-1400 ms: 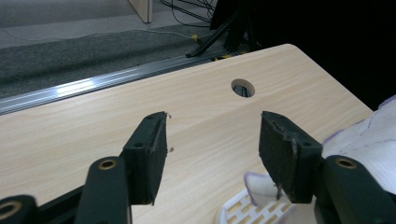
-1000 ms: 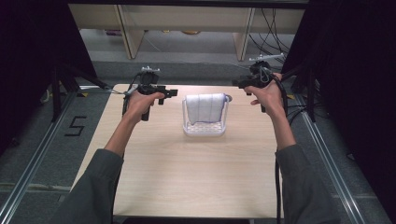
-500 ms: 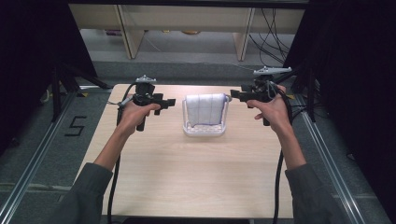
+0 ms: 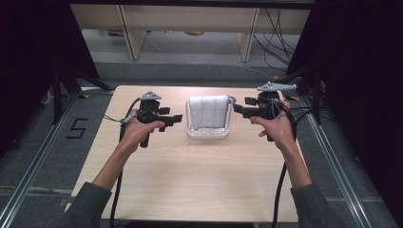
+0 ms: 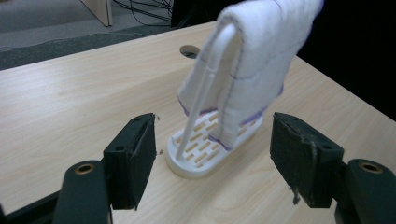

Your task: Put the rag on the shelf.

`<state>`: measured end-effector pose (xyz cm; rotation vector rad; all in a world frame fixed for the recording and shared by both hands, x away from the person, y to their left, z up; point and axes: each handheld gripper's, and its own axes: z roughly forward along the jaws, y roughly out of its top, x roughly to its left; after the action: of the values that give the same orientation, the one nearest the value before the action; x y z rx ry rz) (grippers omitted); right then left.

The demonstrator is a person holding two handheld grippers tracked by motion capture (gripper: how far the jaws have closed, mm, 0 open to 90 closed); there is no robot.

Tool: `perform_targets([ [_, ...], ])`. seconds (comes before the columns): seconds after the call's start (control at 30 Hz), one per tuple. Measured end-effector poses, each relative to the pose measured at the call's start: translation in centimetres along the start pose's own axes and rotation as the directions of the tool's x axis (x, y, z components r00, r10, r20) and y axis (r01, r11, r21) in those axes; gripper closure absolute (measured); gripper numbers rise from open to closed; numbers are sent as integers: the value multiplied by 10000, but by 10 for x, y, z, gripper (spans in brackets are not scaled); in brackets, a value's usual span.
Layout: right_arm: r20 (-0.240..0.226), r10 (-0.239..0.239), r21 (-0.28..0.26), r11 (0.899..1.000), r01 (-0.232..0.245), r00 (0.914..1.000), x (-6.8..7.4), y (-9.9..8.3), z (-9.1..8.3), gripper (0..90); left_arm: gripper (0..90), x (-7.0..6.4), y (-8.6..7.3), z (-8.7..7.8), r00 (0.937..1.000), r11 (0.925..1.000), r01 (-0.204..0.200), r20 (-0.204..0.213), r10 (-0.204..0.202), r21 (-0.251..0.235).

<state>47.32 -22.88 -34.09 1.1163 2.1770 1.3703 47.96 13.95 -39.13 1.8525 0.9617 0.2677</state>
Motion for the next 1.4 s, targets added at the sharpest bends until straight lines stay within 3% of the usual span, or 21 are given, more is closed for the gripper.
perform_targets([
  [0.17, -22, -145, -19, 9999, 145, 9999, 8, -12, -3, 370, 303, -10, -9, -5, 9997, 9998, -206, 107, 206, -28],
  [0.23, -131, 49, 92, 9999, -48, 9999, 12, -16, -2, 368, 301, -12, -15, -6, 9995, 9997, -222, 241, 223, -33],
  [0.33, -199, -190, -97, 9998, 189, 9996, 16, -23, 0, 363, 299, -13, -25, -7, 9993, 9997, -227, 311, 227, -11],
  [0.5, -138, -109, 14, 9999, 110, 9998, 22, -31, -1, 354, 296, -16, -38, -10, 9989, 9997, -260, 399, 260, 16],
  [0.57, -83, -462, -73, 9989, 461, 9989, 22, -32, -3, 348, 293, -17, -44, -12, 9987, 9996, -263, 437, 266, -86],
  [0.6, -98, -145, 24, 9999, 145, 9998, 25, -33, -3, 345, 293, -18, -47, -11, 9986, 9996, -272, 458, 274, -44],
  [0.63, -99, -382, -9, 9993, 382, 9992, 25, -34, -3, 344, 292, -18, -49, -11, 9985, 9992, -373, 414, 367, 145],
  [0.67, -163, -184, -2, 9998, 184, 9997, 27, -36, -2, 343, 288, -19, -51, -12, 9987, 9990, -427, 272, 424, 131],
  [0.7, -131, -404, 48, 9992, 405, 9991, 26, -37, -2, 342, 289, -20, -53, -12, 9989, 9990, -427, 192, 425, 108],
  [0.8, -248, -96, 276, 9996, 103, 9996, 31, -45, -2, 339, 288, -22, -59, -11, 9985, 9987, -445, 336, 437, 240],
  [0.83, -194, -335, 280, 9990, 341, 9992, 30, -46, -2, 337, 287, -23, -61, -12, 9983, 9982, -485, 354, 473, 352],
  [0.87, -229, -121, 445, 9989, 131, 9997, 32, -49, -3, 335, 285, -23, -61, -12, 9983, 9982, -485, 354, 473, 352],
  [1.07, -366, -127, 526, 9985, 146, 9993, 34, -62, -6, 333, 283, -33, -71, -20, 9968, 9967, -686, 441, 667, 437],
  [1.1, -263, 5, 536, 9986, 9, 9997, 36, -65, -6, 332, 283, -36, -76, -21, 9954, 9955, -779, 603, 747, 532],
  [1.23, -436, -158, 923, 9955, 198, 9989, 39, -74, -6, 330, 281, -40, -85, -23, 9945, 9941, -825, 709, 775, 705],
  [1.27, -369, -412, 837, 9955, 442, 9985, 38, -76, -6, 328, 281, -40, -88, -24, 9942, 9935, -849, 727, 794, 758],
  [1.3, -428, -189, 970, 9950, 230, 9989, 41, -78, -6, 327, 281, -40, -90, -24, 9945, 9937, -830, 701, 778, 750],
  [1.4, -496, -133, 1109, 9937, 188, 9987, 44, -82, -5, 326, 280, -42, -95, -25, 9945, 9930, -834, 699, 777, 831],
])
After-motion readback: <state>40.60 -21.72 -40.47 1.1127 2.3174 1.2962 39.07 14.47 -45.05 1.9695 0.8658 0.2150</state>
